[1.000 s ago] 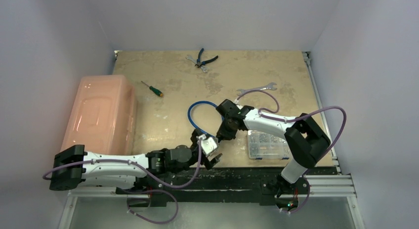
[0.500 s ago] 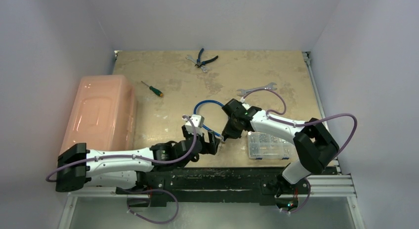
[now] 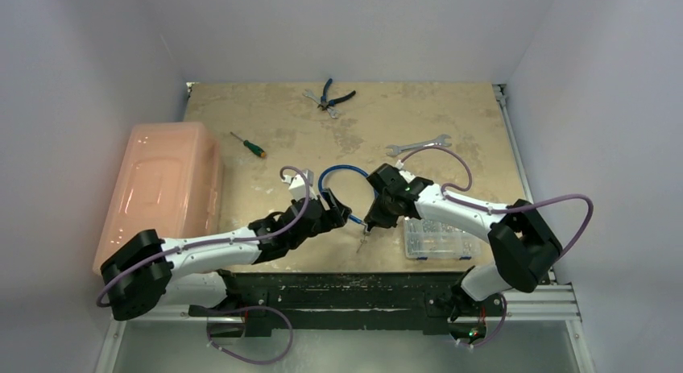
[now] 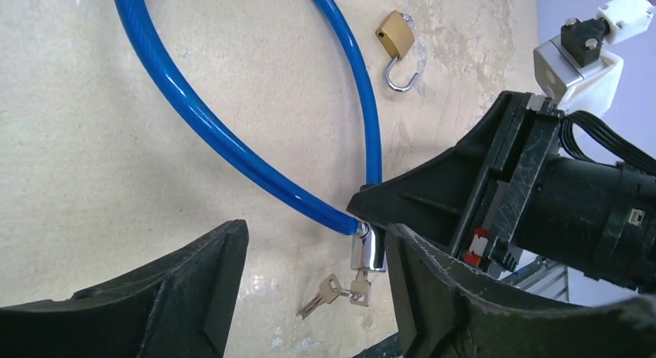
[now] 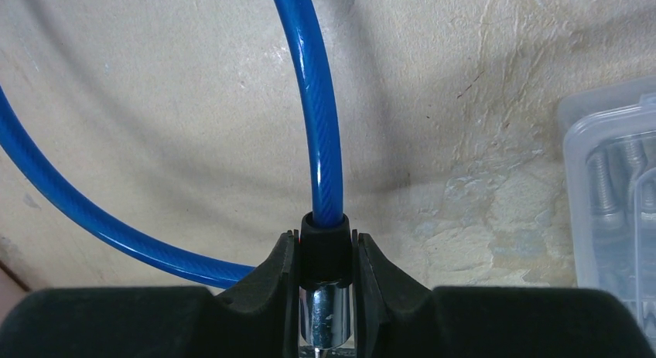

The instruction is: Unlock with the key

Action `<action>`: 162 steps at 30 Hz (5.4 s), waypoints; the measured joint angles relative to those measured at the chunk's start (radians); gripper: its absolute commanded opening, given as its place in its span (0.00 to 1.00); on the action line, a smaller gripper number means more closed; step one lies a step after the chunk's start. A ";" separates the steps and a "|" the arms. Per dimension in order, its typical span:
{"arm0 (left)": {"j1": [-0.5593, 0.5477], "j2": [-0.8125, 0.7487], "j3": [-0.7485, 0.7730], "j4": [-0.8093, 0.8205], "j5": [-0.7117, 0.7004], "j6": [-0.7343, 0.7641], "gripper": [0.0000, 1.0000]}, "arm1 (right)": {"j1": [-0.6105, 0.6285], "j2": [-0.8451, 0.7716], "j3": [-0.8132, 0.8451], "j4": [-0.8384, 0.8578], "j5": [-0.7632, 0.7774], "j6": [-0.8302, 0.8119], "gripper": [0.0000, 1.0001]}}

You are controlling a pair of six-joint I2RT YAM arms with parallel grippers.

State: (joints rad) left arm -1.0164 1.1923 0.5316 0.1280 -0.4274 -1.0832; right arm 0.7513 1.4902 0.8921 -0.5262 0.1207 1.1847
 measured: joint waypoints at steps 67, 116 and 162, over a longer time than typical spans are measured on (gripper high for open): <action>0.055 0.313 -0.174 0.648 0.086 -0.394 0.00 | -0.026 -0.132 -0.137 0.122 -0.024 -0.046 0.00; 0.273 -0.005 -0.193 0.055 0.114 0.057 0.33 | -0.098 0.312 0.271 -0.063 0.232 -0.355 0.00; 0.281 -0.546 0.238 -0.655 -0.234 0.642 0.94 | -0.099 -0.140 0.306 0.037 0.225 -0.577 0.99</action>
State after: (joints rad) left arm -0.7353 0.6468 0.7700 -0.5274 -0.6617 -0.4412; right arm 0.6521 1.3499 1.1984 -0.4892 0.3454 0.6075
